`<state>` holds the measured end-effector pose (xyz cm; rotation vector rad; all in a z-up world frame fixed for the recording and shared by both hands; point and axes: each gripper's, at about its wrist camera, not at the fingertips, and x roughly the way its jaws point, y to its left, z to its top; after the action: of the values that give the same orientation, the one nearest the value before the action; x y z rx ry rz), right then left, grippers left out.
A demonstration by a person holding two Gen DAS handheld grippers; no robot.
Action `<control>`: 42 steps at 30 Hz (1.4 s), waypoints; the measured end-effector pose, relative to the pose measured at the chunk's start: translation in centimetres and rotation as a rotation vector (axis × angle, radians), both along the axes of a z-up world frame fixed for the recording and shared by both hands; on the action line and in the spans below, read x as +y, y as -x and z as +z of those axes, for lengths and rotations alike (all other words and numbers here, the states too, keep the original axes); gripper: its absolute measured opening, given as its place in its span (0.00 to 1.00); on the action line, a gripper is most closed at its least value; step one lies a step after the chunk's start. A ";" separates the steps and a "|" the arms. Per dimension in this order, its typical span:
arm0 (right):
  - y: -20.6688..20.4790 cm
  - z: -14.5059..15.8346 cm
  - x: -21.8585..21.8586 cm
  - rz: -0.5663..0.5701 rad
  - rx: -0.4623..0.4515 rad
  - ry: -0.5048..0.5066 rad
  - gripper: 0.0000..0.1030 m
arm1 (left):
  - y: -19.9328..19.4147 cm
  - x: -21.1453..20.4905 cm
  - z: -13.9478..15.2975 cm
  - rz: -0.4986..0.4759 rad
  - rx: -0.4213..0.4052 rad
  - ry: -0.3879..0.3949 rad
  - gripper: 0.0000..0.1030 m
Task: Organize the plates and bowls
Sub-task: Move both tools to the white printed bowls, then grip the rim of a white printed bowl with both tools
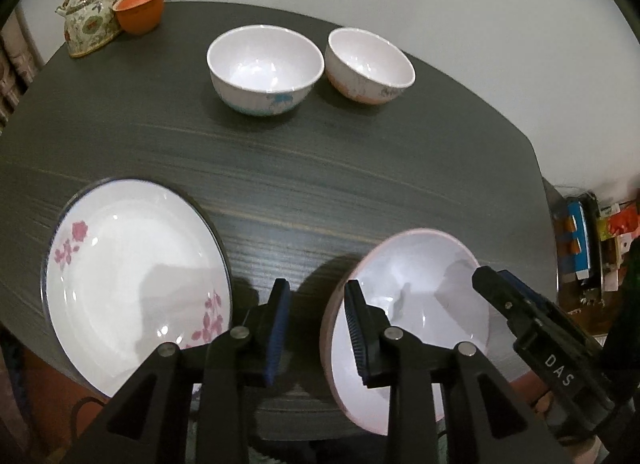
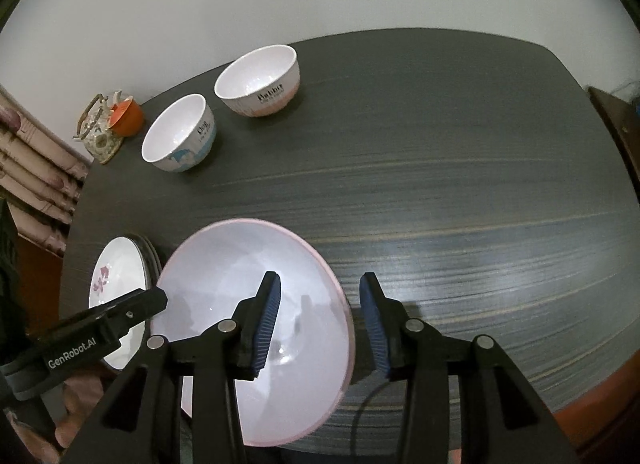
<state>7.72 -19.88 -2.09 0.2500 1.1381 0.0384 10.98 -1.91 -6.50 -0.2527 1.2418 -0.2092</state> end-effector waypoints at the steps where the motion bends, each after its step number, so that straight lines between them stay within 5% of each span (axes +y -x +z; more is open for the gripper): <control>1: -0.2 0.2 0.2 0.006 -0.004 0.005 0.38 | -0.2 0.2 0.2 0.005 -0.006 -0.002 0.28; 22: -8.4 3.1 6.7 0.181 -0.045 -0.033 0.38 | -8.7 9.0 2.1 0.178 -0.067 -0.053 0.28; 42: -19.2 -1.5 11.1 0.110 0.093 -0.112 0.38 | -18.8 9.7 -2.9 0.174 0.048 0.070 0.28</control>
<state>26.87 -8.80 -3.55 0.2910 1.2431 0.1905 29.82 7.84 -9.38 -0.4265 1.2540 -0.0968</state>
